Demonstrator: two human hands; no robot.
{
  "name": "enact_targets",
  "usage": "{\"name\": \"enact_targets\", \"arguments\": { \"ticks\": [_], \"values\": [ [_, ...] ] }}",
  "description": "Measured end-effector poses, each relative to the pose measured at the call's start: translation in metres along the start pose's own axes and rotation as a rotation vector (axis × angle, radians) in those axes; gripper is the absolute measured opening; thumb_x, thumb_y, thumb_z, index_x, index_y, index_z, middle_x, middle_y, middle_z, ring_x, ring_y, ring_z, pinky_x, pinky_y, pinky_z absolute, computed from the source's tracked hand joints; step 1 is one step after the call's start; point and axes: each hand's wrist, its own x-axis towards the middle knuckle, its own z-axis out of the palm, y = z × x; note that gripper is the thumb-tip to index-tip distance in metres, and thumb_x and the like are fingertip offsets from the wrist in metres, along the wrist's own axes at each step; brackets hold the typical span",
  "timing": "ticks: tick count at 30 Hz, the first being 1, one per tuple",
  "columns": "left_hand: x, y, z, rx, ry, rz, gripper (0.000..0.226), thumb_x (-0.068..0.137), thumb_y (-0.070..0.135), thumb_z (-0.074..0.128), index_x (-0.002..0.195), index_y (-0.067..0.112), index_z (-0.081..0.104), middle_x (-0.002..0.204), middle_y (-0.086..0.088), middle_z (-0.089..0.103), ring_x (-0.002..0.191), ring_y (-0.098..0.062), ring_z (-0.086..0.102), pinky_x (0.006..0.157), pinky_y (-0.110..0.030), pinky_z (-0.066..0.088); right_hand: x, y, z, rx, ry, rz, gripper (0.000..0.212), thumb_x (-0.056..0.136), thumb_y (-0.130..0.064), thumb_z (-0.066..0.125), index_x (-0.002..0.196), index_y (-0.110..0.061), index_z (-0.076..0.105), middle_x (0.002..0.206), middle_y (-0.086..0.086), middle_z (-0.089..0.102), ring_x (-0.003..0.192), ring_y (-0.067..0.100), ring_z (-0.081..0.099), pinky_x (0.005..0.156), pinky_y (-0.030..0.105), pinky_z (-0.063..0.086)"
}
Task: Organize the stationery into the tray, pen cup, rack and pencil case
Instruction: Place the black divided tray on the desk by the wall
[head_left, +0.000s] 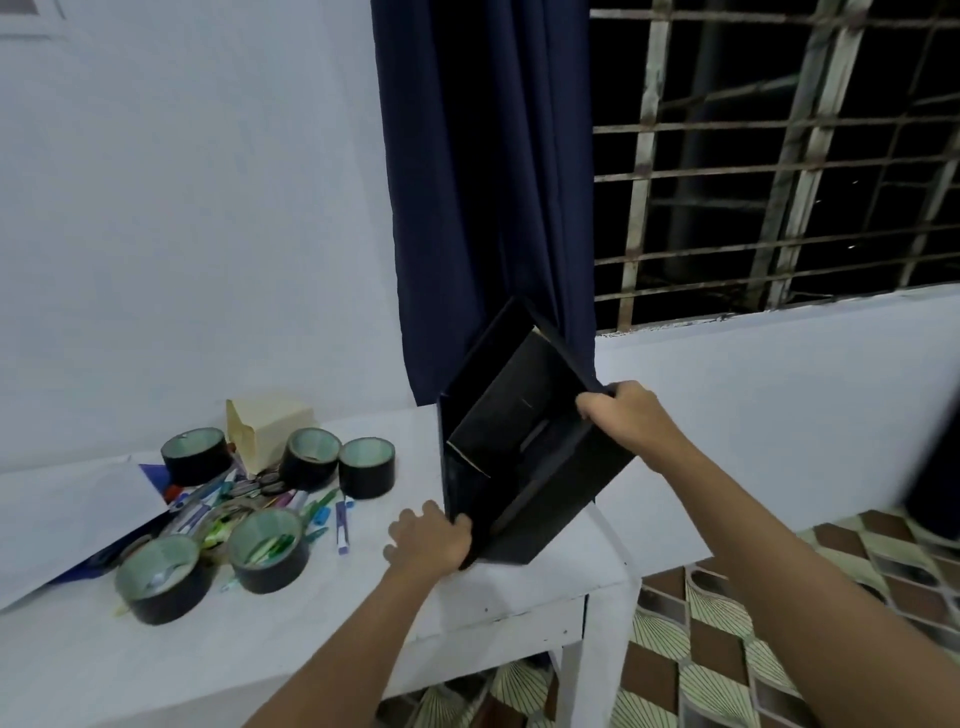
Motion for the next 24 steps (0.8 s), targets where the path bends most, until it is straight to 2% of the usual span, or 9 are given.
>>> {"name": "enact_targets", "arguments": {
  "ticks": [3, 5, 7, 10, 12, 16, 18, 22, 24],
  "values": [
    [0.011, -0.017, 0.002, -0.119, 0.016, -0.045, 0.055, 0.094, 0.046, 0.038, 0.137, 0.011, 0.036, 0.14, -0.017, 0.041, 0.129, -0.035, 0.039, 0.106, -0.043, 0.034, 0.012, 0.036, -0.001, 0.175, -0.037, 0.097, 0.01, 0.069, -0.018, 0.054, 0.071, -0.009, 0.054, 0.076, 0.01, 0.056, 0.073, 0.025, 0.053, 0.062, 0.031, 0.04],
    [0.017, -0.023, 0.003, -0.303, 0.038, -0.008, 0.052, 0.096, 0.036, 0.039, 0.14, 0.008, 0.032, 0.138, -0.019, 0.046, 0.124, -0.036, 0.046, 0.102, -0.04, 0.04, 0.018, 0.062, 0.011, 0.282, -0.035, 0.158, 0.01, 0.065, -0.015, 0.052, 0.072, -0.009, 0.055, 0.073, 0.01, 0.053, 0.071, 0.026, 0.051, 0.065, 0.035, 0.042],
    [0.018, -0.026, 0.001, -0.384, 0.085, 0.066, 0.047, 0.098, 0.027, 0.038, 0.141, 0.01, 0.03, 0.133, -0.02, 0.052, 0.118, -0.037, 0.052, 0.096, -0.038, 0.042, 0.024, 0.085, 0.027, 0.384, 0.008, 0.196, 0.014, 0.069, -0.008, 0.049, 0.079, -0.006, 0.059, 0.072, 0.009, 0.051, 0.069, 0.025, 0.049, 0.066, 0.037, 0.043],
    [0.023, -0.028, -0.002, -0.315, 0.175, 0.136, 0.036, 0.097, 0.022, 0.035, 0.131, 0.011, 0.038, 0.12, -0.023, 0.06, 0.106, -0.038, 0.058, 0.09, -0.039, 0.047, 0.034, 0.108, 0.049, 0.433, 0.072, 0.209, 0.025, 0.071, -0.003, 0.046, 0.087, -0.005, 0.066, 0.072, 0.009, 0.054, 0.068, 0.024, 0.049, 0.066, 0.039, 0.047],
    [0.027, -0.029, -0.003, -0.273, 0.196, 0.143, 0.034, 0.097, 0.022, 0.034, 0.128, 0.011, 0.039, 0.116, -0.023, 0.062, 0.101, -0.038, 0.059, 0.087, -0.04, 0.048, 0.039, 0.117, 0.061, 0.447, 0.092, 0.22, 0.026, 0.07, -0.003, 0.046, 0.084, -0.007, 0.068, 0.07, 0.009, 0.054, 0.067, 0.024, 0.048, 0.063, 0.037, 0.045],
    [0.041, -0.027, -0.007, -0.208, 0.234, 0.155, 0.031, 0.098, 0.021, 0.033, 0.127, 0.009, 0.04, 0.11, -0.022, 0.064, 0.099, -0.038, 0.06, 0.082, -0.039, 0.046, 0.049, 0.123, 0.079, 0.435, 0.098, 0.219, 0.024, 0.076, -0.001, 0.046, 0.078, -0.012, 0.068, 0.066, 0.01, 0.054, 0.064, 0.025, 0.047, 0.062, 0.036, 0.044],
    [0.048, -0.027, -0.01, -0.208, 0.25, 0.153, 0.03, 0.098, 0.021, 0.033, 0.124, 0.009, 0.041, 0.111, -0.021, 0.064, 0.1, -0.037, 0.06, 0.084, -0.041, 0.048, 0.053, 0.121, 0.084, 0.433, 0.101, 0.203, 0.023, 0.079, -0.001, 0.046, 0.081, -0.011, 0.067, 0.067, 0.009, 0.054, 0.065, 0.025, 0.047, 0.063, 0.035, 0.044],
    [0.065, -0.026, -0.015, -0.211, 0.264, 0.142, 0.032, 0.098, 0.02, 0.035, 0.127, 0.009, 0.043, 0.115, -0.02, 0.062, 0.105, -0.038, 0.058, 0.09, -0.043, 0.048, 0.064, 0.116, 0.093, 0.398, 0.108, 0.167, 0.023, 0.085, -0.003, 0.047, 0.098, -0.008, 0.065, 0.083, 0.012, 0.061, 0.072, 0.025, 0.054, 0.07, 0.034, 0.049],
    [0.071, -0.025, -0.017, -0.199, 0.271, 0.132, 0.033, 0.098, 0.019, 0.035, 0.127, 0.007, 0.044, 0.115, -0.021, 0.062, 0.106, -0.039, 0.058, 0.089, -0.042, 0.047, 0.068, 0.114, 0.098, 0.375, 0.123, 0.132, 0.025, 0.086, -0.004, 0.048, 0.105, -0.01, 0.064, 0.09, 0.013, 0.063, 0.075, 0.025, 0.055, 0.07, 0.031, 0.046]
  ]
}}
